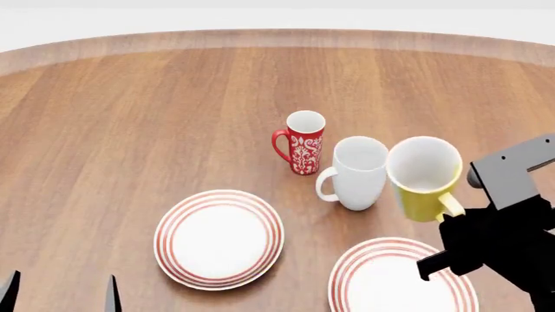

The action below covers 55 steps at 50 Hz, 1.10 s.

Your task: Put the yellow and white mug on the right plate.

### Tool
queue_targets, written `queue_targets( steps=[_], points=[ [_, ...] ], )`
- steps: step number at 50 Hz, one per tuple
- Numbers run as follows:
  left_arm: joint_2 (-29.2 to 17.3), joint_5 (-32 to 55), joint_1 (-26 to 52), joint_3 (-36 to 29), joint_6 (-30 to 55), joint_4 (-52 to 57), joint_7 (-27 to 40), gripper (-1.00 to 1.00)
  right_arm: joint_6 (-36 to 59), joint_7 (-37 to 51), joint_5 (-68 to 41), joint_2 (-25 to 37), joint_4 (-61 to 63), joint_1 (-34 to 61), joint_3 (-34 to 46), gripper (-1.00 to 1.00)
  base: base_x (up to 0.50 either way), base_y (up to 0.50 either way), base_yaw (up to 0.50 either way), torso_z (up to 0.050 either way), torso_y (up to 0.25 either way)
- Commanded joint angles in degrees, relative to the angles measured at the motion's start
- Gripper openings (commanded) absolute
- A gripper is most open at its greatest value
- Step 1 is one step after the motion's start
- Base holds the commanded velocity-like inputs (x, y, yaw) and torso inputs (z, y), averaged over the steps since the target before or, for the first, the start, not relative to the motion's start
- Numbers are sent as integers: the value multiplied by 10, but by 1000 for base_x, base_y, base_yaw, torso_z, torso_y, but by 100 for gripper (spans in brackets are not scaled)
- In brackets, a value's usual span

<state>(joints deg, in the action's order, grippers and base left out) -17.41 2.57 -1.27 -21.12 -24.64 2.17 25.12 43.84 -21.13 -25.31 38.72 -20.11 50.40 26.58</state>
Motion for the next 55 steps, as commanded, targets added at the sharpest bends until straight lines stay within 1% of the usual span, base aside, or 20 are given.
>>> queue_targets(
  steps=[1,4,17,26,31,55],
  points=[
    [9,-2,2,14,4,2,-11,100,-9,-35,21,-19,-22,8,10,-100,0,0,0,0,0],
    [8,-1,3,14,4,1,-10,100,-18,-40,26,-22,-38,10,16,-100,0,0,0,0,0],
    [6,2,4,13,10,5,-8,100,-13,-51,24,-18,-30,-13,29,-100,0,0,0,0,0],
    [5,2,4,11,10,5,-6,100,-15,-53,11,-27,-44,-22,20,-100,0,0,0,0,1],
    [5,1,4,9,8,2,-6,100,-35,-52,18,-37,-72,-28,24,-100,0,0,0,0,0],
    [1,4,5,4,10,1,-4,100,-47,-50,31,-50,-97,-37,41,-100,0,0,0,0,0]
  ],
)
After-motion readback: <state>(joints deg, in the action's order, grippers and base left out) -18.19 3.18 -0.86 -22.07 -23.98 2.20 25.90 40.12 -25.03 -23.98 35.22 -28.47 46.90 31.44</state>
